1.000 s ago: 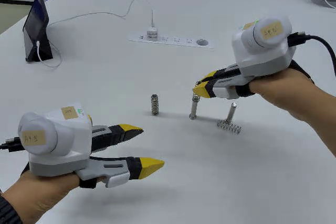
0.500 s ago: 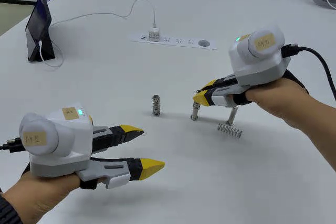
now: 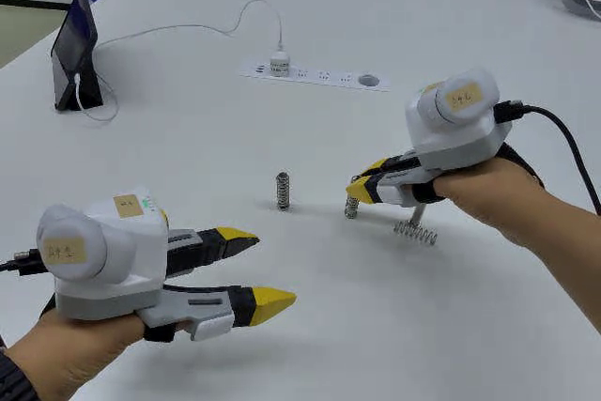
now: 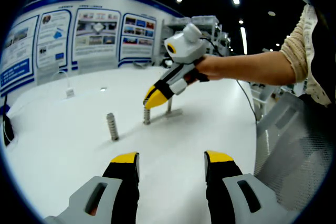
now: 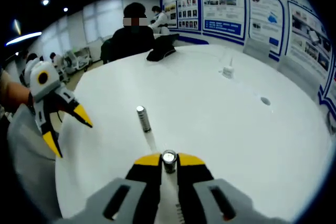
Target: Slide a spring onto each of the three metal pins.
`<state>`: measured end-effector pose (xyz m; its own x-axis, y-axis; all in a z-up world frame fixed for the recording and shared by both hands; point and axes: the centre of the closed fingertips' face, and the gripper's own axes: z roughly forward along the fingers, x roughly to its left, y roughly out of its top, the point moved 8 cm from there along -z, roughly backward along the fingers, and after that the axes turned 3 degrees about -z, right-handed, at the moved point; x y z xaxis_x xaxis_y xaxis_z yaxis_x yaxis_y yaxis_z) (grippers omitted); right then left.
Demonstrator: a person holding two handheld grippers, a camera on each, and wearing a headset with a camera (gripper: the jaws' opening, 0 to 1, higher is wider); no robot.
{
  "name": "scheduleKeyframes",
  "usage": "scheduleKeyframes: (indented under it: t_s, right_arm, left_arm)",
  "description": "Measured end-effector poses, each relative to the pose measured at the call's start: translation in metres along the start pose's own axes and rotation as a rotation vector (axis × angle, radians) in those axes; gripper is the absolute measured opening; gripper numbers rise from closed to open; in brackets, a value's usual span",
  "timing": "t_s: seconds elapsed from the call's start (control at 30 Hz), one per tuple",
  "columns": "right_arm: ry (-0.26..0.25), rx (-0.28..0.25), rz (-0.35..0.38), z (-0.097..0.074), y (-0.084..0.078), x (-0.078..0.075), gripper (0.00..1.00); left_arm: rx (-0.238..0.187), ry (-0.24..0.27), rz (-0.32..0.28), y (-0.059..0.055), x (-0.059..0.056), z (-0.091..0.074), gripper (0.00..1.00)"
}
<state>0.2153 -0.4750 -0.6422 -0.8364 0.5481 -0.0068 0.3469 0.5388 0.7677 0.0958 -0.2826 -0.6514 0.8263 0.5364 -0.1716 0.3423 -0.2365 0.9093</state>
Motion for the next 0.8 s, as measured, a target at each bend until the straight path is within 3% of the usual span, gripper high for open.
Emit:
scheduleKeyframes:
  t_s: [0.43,0.8]
  right_arm:
    - [-0.005,0.026,0.023,0.008,-0.01,0.0,0.13]
    - [-0.015,0.037,0.038,0.004,-0.02,-0.001,0.16]
  left_arm:
    - [-0.005,-0.001,-0.007,-0.002,0.001,0.0,0.5]
    - [-0.006,-0.005,-0.01,-0.002,0.001,0.002,0.5]
